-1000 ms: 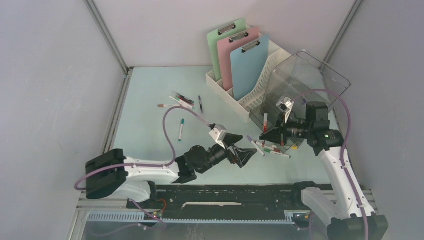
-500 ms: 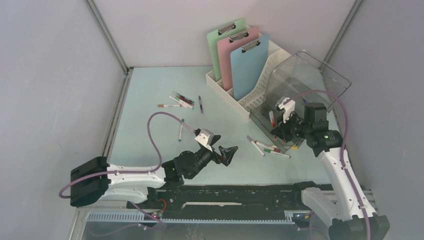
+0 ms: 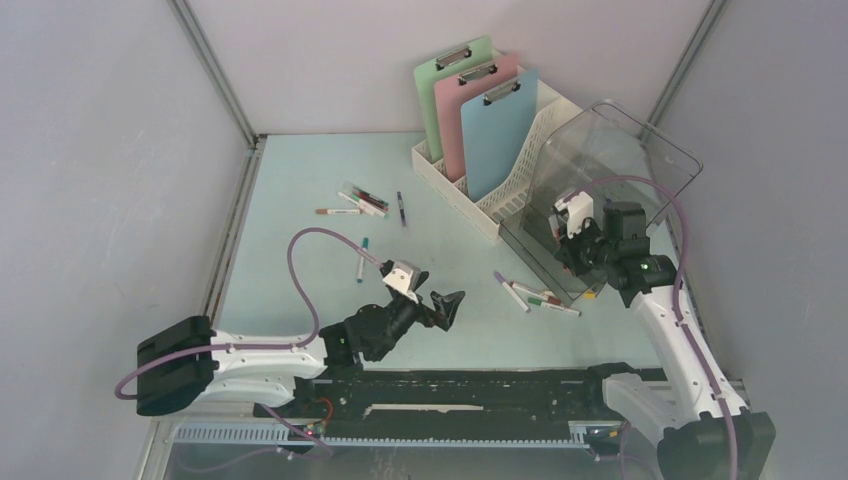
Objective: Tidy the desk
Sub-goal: Place the stationery in the drawer.
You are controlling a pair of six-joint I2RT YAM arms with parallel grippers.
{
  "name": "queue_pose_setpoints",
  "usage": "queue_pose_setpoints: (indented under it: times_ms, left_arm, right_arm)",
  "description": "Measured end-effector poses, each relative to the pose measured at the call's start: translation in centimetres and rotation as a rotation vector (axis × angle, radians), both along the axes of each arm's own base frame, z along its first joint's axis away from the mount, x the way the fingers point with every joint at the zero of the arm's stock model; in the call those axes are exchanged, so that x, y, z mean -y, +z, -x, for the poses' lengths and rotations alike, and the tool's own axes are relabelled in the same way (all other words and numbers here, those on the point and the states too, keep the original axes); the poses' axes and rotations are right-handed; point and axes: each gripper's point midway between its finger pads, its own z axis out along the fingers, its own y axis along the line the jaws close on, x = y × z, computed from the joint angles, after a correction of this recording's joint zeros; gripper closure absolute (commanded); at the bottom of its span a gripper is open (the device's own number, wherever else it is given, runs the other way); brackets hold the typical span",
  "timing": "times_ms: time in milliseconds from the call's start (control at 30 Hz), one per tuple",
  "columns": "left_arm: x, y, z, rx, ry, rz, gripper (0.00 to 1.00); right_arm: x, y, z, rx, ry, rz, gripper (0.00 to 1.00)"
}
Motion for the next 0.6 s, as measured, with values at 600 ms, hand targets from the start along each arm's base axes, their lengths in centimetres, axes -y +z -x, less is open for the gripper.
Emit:
queue_pose_setpoints:
  times_ms: [600]
  left_arm:
    - [-0.4,0.0,-0.4,-0.001,0.023,0.002,0.0]
  right_arm:
    - [1.1,-1.3,-0.7,-0.03,-0.061,0.042,0.67]
